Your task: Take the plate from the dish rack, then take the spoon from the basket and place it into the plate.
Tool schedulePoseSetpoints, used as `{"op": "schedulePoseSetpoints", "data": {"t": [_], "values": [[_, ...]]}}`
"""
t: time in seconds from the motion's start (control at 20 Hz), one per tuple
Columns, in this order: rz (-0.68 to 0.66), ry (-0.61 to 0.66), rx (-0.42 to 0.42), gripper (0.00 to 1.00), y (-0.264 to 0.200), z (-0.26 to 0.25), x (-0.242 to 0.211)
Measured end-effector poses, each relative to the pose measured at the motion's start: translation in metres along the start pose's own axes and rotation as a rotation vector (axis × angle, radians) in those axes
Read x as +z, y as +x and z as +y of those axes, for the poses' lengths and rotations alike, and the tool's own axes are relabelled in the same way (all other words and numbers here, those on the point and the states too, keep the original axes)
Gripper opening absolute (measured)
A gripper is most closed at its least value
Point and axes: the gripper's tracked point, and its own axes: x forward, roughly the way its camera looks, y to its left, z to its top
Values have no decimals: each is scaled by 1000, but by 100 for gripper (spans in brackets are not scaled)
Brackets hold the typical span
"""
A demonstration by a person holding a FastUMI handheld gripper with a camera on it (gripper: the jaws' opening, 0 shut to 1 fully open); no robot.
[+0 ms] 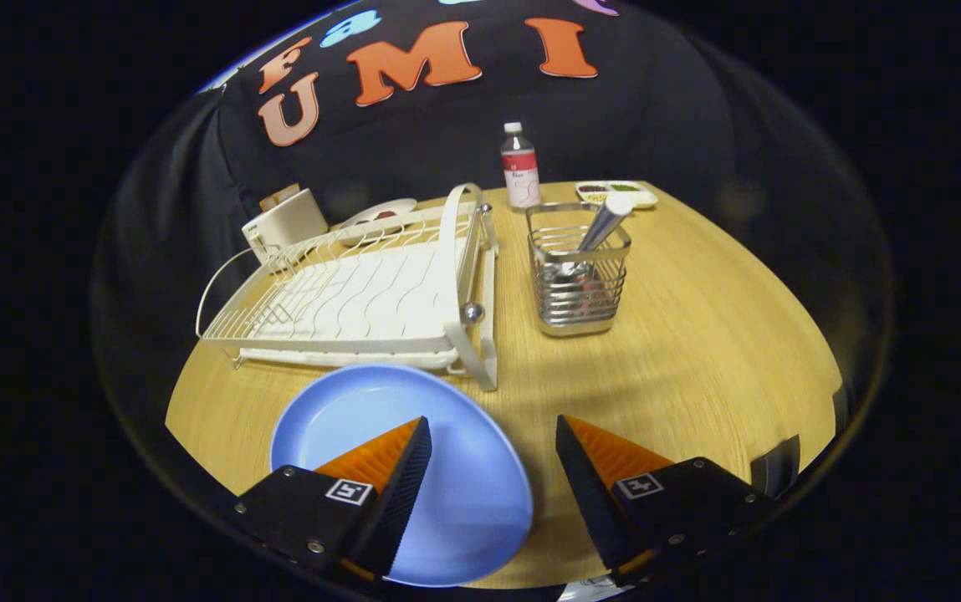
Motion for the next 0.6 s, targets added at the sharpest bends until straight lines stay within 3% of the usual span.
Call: {"op": "schedulePoseSetpoints", "data": {"t": [0.2, 0.4, 0.6], "values": [[-257, -21, -119, 90, 4, -42, 70], [-386, -54, -185, 86, 9, -58, 108], [-401, -41, -174, 68, 23, -55, 113]]}}
